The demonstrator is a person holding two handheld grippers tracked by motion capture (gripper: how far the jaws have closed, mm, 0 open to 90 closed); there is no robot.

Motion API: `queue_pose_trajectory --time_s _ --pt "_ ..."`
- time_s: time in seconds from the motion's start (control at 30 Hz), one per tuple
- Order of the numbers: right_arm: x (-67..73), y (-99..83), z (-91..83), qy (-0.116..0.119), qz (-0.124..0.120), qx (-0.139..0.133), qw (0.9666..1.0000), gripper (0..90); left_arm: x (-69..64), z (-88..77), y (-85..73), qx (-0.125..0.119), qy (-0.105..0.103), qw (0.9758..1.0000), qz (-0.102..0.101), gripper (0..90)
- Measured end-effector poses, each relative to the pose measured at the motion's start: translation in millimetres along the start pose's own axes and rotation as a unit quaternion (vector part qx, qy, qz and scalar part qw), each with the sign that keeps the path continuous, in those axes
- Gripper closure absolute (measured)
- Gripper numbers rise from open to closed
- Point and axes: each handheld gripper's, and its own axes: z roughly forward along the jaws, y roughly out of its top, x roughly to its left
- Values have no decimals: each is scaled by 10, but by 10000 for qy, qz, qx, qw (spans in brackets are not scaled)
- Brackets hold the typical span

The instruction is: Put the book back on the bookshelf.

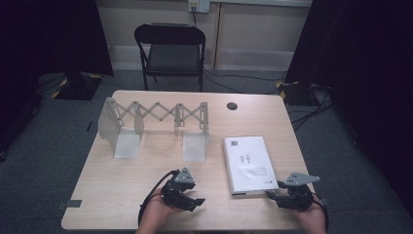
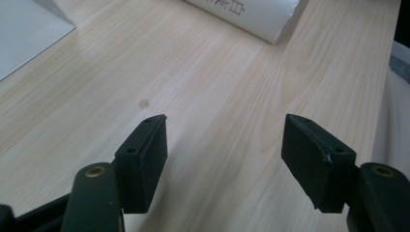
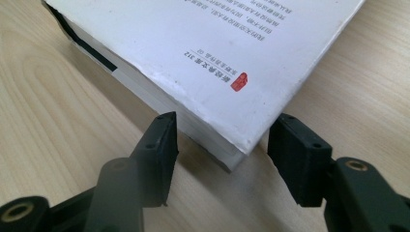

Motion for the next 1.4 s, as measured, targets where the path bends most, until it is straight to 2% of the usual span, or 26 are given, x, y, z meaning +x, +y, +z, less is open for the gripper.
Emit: queue_pose_trajectory --time_s 0.07,0.17,0.2,0.3,0.37,0.53,0.67,0.73,0.8,0.87,0.9,0.97,1.03,1.1,1.17,1.23,1.33,1.4 --pt "-1 12 17 -23 -1 43 10000 460 -36 44 50 -27 -27 10000 21 338" --pt "2 20 51 34 -23 118 9999 499 -107 138 129 21 -14 9998 187 298" --pt "3 22 55 24 -45 110 9999 508 -126 172 150 62 3 9998 196 276" --pt "-1 35 51 5 -43 148 9999 528 -173 248 209 51 -42 9997 226 285" --pt "13 49 45 -49 -129 176 9997 531 -193 275 248 36 -64 9996 282 287" --pt "13 61 6 -58 -121 107 9999 551 -239 358 335 74 -100 9993 347 241" --pt "25 86 -27 -96 -139 48 9998 554 -249 424 376 138 -216 9993 272 227" --pt "29 100 -50 -108 -117 -8 9999 555 -254 451 395 89 -227 9995 217 208" --pt "32 110 -55 -126 -143 -14 9998 555 -251 467 414 42 -327 9993 148 183" --pt "33 109 -56 -127 -142 -15 9998 556 -264 466 436 -70 -311 9994 161 175" --pt "30 108 -57 -117 -122 -15 9999 556 -263 468 453 -84 -388 9991 167 170" --pt "29 109 -57 -107 -110 -25 9999 556 -281 476 487 -8 -295 9995 140 157" --pt "27 114 -59 -104 -104 -16 9999 556 -304 477 521 33 -130 9995 275 155" --pt "28 118 -68 -98 -84 -33 9999 558 -312 481 553 31 -218 9994 274 154" --pt "25 126 -82 -84 -62 -63 9999 561 -333 491 594 21 -111 9994 329 157" --pt "17 130 -94 -45 -5 -122 9999 563 -348 501 640 -17 -152 9993 347 160" --pt "18 138 -95 -56 -19 -66 10000 564 -374 512 718 83 -77 9986 508 164" --pt "19 141 -98 -58 -6 -80 10000 565 -388 526 767 29 -87 9985 534 165"
